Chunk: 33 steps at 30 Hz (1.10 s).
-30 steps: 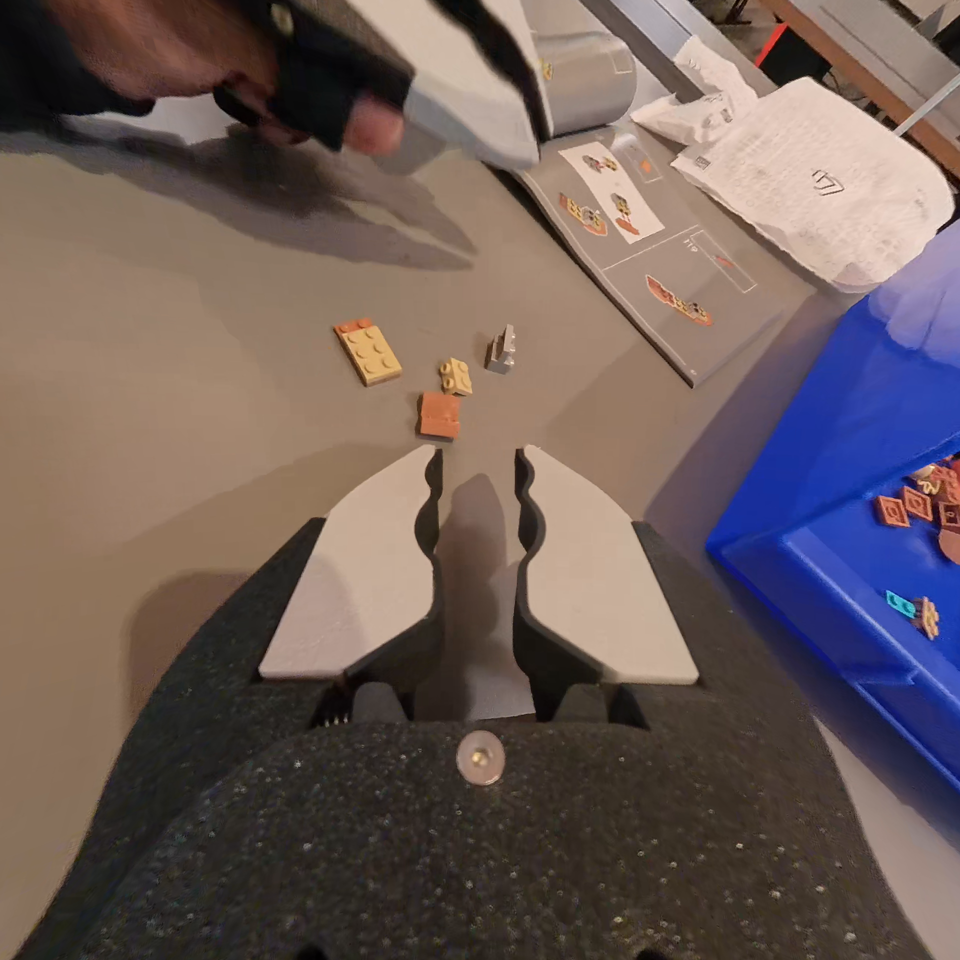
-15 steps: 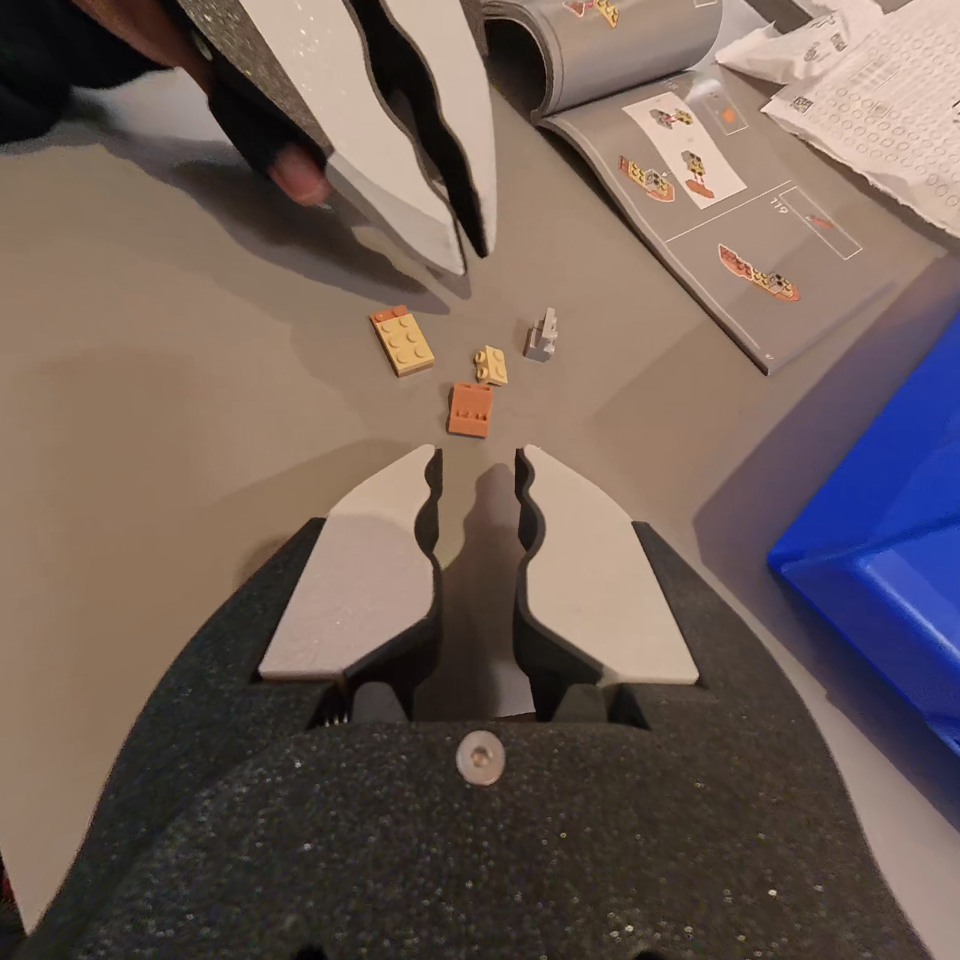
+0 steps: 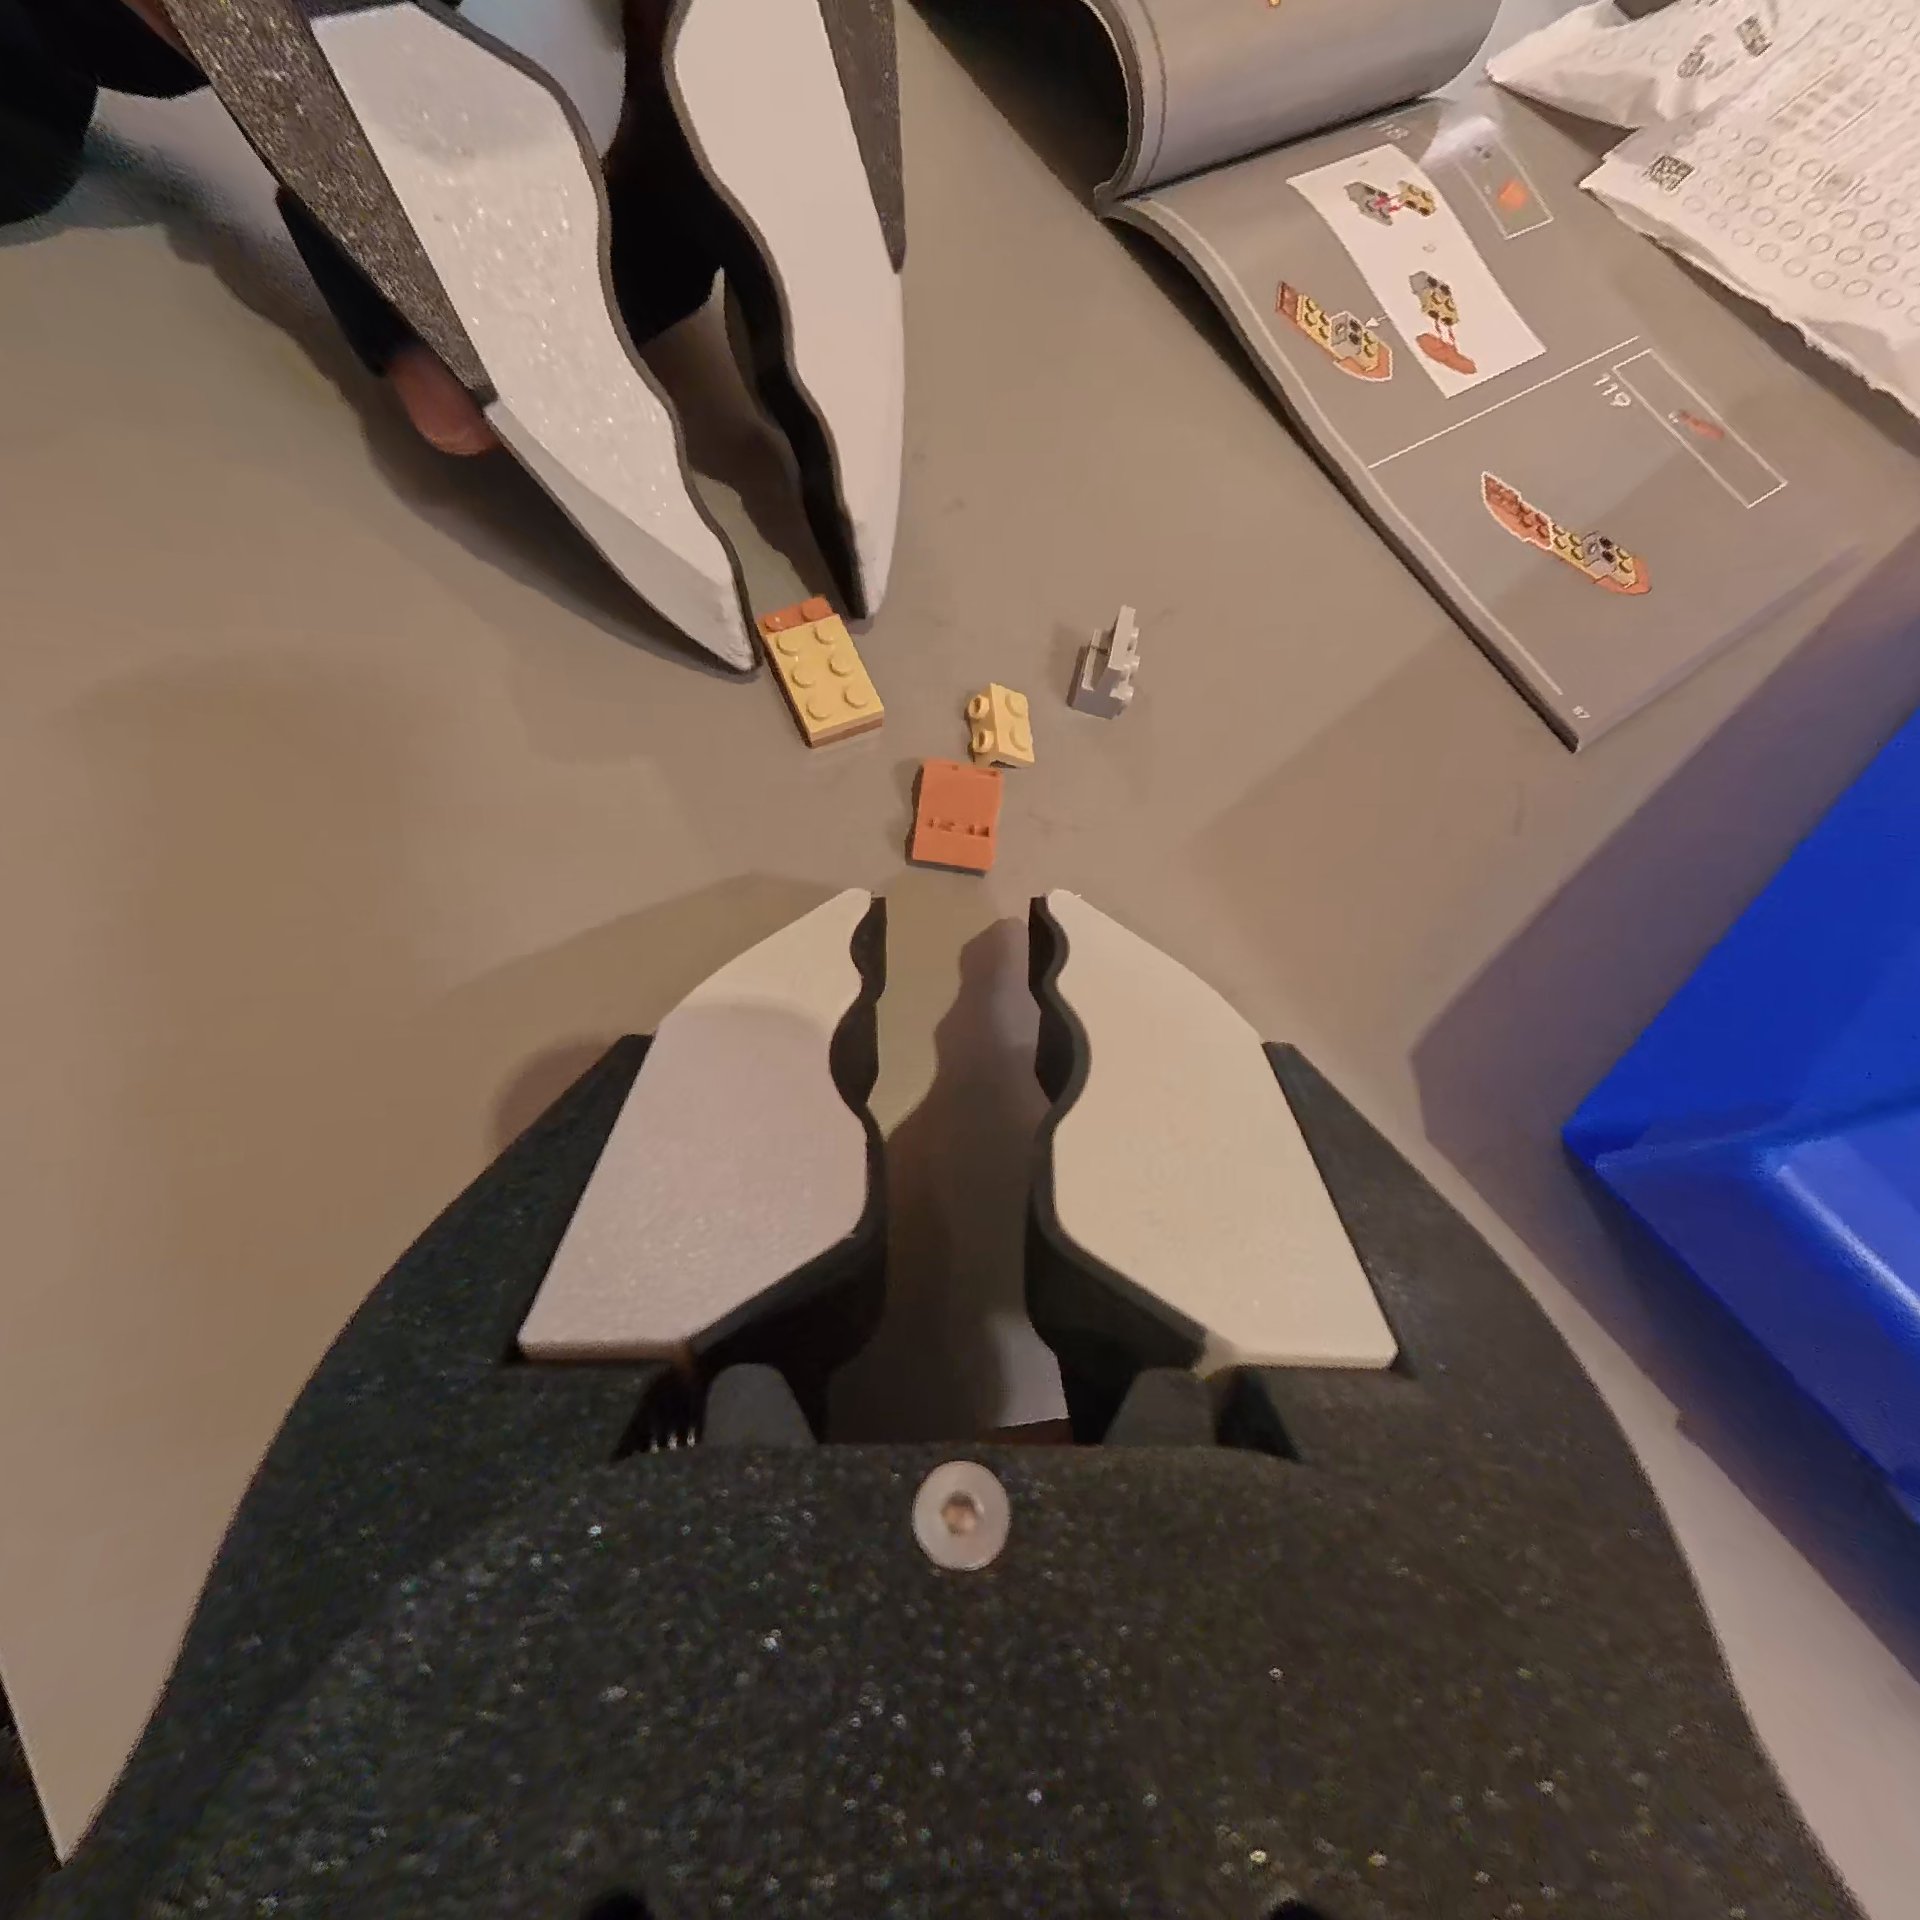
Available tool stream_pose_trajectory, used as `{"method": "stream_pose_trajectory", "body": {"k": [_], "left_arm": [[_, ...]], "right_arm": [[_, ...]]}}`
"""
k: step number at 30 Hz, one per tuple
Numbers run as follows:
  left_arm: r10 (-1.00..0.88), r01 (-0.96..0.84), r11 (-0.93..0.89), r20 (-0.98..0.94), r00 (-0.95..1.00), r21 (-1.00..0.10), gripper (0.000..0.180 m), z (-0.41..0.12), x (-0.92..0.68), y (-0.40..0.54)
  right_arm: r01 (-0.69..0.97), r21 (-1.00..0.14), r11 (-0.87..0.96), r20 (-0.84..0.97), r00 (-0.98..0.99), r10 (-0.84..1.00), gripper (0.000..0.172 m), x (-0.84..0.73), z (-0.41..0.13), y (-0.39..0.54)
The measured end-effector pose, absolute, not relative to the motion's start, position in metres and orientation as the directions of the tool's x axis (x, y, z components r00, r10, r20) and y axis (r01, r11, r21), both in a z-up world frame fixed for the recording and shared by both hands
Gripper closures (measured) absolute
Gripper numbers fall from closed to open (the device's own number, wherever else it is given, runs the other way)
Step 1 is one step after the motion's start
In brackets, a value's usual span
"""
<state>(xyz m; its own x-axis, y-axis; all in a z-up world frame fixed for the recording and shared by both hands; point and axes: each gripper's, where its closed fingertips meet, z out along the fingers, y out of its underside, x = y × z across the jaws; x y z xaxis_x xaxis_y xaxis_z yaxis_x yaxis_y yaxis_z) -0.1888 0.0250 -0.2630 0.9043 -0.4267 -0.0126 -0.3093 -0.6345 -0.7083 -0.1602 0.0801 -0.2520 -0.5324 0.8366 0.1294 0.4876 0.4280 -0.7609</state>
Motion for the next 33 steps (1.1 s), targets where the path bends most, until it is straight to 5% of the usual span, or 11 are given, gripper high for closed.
{"method": "stream_pose_trajectory", "body": {"k": [11, 18, 25, 33], "left_arm": [[-0.417, -0.277, -0.631, 0.016, 0.909, -0.724, 0.164, -0.260, -0.186, 0.035], [-0.333, 0.163, -0.355, 0.288, 0.898, -0.920, 0.164, -0.188, -0.191, 0.060], [-0.504, 0.691, -0.038, 0.611, 0.610, -0.721, 0.164, -0.128, -0.203, 0.060], [-0.620, 0.808, 0.006, 0.632, 0.465, -0.589, 0.164, -0.116, -0.198, 0.055]], "right_arm": [[0.473, -0.768, 0.433, 0.144, -0.530, 0.836, 0.146, -0.160, -0.250, 0.080], [0.463, -0.797, 0.387, 0.134, -0.489, 0.862, 0.146, -0.163, -0.243, 0.086], [0.472, -0.794, 0.383, 0.141, -0.469, 0.872, 0.146, -0.165, -0.243, 0.088], [0.471, -0.794, 0.385, 0.150, -0.461, 0.874, 0.147, -0.165, -0.243, 0.089]]}}
